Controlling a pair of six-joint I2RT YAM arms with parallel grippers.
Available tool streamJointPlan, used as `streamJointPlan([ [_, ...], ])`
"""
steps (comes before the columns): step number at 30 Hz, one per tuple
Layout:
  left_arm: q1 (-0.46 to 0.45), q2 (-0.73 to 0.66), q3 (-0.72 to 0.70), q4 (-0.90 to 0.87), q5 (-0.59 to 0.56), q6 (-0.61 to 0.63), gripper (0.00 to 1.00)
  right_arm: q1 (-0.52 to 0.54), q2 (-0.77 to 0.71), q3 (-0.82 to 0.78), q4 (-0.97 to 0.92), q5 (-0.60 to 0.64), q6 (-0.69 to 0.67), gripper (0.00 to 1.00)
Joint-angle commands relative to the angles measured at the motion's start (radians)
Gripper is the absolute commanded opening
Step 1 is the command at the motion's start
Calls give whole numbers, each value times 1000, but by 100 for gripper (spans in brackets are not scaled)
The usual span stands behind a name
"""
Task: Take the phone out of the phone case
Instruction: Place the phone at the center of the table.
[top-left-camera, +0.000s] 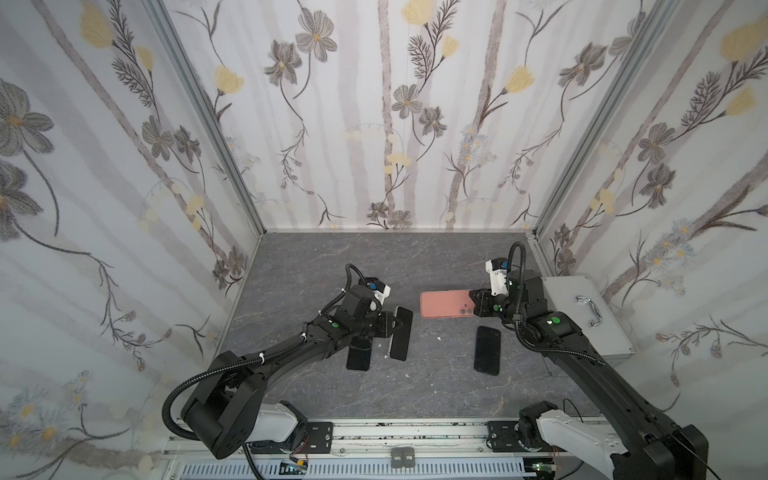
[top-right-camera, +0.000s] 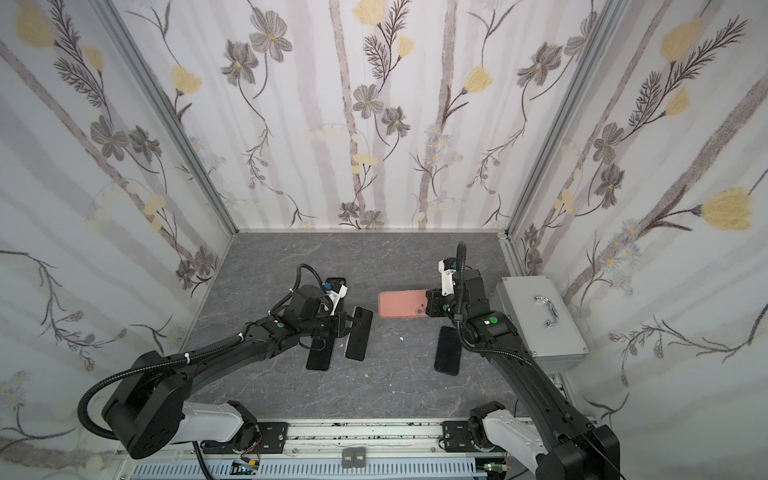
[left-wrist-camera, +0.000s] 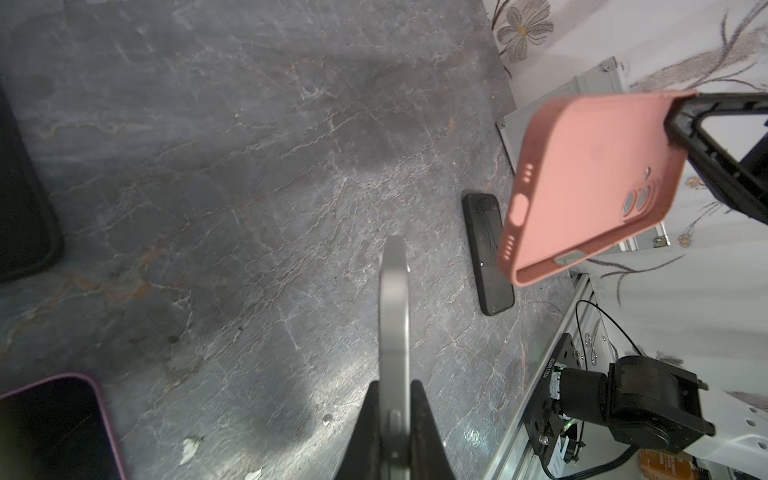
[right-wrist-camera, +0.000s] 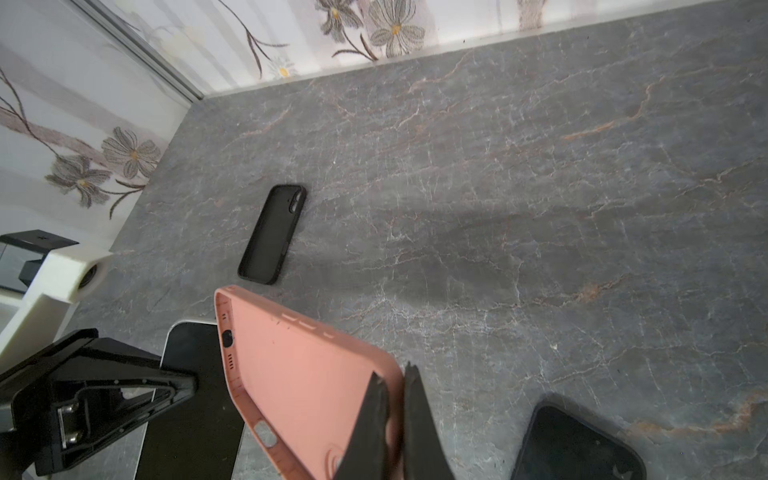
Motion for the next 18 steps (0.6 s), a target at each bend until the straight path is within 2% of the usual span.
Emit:
streamJointPlan([
  [1, 1, -3, -31, 49, -11, -67, 0, 9, 27, -12, -74, 15, 21, 0],
  [8, 1, 27, -57, 49, -27, -89, 0, 110, 128, -29, -114, 29, 57, 0],
  [18, 21, 102, -30, 52, -52, -109, 0, 122, 207, -65, -52, 14, 140, 0],
])
